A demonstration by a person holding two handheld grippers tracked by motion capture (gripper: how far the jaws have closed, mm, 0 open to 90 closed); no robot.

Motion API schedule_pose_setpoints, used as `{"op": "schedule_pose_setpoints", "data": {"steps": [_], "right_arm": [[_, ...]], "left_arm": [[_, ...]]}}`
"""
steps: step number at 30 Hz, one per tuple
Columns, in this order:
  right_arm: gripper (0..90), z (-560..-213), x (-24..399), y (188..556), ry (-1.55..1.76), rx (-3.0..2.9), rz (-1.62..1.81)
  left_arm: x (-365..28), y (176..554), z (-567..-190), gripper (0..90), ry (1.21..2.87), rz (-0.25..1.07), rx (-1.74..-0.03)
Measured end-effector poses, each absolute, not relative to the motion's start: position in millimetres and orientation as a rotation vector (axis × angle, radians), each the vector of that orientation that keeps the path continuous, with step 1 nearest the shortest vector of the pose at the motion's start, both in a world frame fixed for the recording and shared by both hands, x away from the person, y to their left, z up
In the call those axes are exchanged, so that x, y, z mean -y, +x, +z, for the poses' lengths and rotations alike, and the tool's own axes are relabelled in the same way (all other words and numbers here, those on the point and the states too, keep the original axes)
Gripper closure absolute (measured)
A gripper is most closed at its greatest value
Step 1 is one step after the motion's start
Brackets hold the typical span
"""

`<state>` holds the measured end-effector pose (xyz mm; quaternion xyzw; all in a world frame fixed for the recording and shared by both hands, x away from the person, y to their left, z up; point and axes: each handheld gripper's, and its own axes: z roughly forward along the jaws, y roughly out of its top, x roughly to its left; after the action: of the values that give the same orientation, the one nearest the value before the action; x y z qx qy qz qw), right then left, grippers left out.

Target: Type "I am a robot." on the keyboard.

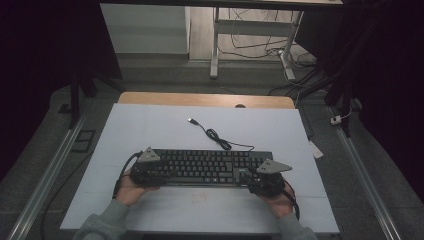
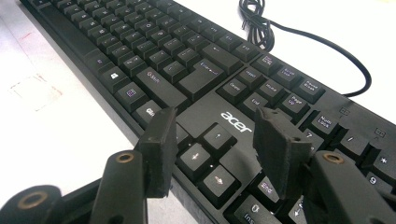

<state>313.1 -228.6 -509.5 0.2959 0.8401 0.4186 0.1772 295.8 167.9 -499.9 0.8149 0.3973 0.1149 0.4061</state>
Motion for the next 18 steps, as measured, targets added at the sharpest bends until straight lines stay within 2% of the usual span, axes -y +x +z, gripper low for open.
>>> {"op": "schedule_pose_setpoints", "data": {"steps": [18], "right_arm": [[49.6,-509.6,228.2,313.1,0.832,-2.386,1.174]], "left_arm": [[-171.0,298.9,-501.8,36.4,2.07,0.325,-1.032]]}}
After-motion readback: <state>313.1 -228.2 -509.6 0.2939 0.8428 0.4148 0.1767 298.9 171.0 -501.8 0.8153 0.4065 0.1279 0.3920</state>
